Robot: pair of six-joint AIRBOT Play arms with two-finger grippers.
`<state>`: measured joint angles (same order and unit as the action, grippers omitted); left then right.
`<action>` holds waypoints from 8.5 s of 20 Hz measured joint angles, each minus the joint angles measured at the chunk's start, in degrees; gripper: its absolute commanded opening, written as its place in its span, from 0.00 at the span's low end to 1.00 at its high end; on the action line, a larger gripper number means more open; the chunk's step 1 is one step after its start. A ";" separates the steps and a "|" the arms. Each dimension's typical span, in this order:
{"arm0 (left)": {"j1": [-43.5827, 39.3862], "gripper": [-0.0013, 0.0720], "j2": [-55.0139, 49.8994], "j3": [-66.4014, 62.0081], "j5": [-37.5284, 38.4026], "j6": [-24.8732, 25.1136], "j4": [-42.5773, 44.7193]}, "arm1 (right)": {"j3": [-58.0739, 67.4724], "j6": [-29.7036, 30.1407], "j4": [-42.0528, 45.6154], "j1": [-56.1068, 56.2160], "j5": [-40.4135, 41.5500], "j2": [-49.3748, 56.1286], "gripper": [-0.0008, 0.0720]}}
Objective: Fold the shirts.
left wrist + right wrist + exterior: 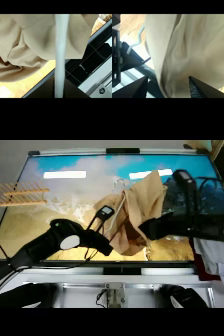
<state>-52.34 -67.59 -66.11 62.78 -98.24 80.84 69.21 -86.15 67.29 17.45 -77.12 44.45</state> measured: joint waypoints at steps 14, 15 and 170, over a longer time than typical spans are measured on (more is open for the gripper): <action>0.85 0.09 1.55 -0.02 10.80 16.02 1.40 | 14.82 40.30 -0.50 -31.69 -6.27 20.65 0.85; 1.51 0.09 1.55 -0.02 10.82 16.52 1.42 | 14.84 49.37 -1.16 -31.45 -7.76 22.03 0.85; 19.17 0.83 17.00 -9.29 -46.38 32.92 -18.71 | 23.23 13.97 11.32 -23.43 27.10 6.38 0.11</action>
<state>-33.17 -50.59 -75.40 16.40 -65.32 62.13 92.44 -72.18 78.61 -5.98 -50.02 50.83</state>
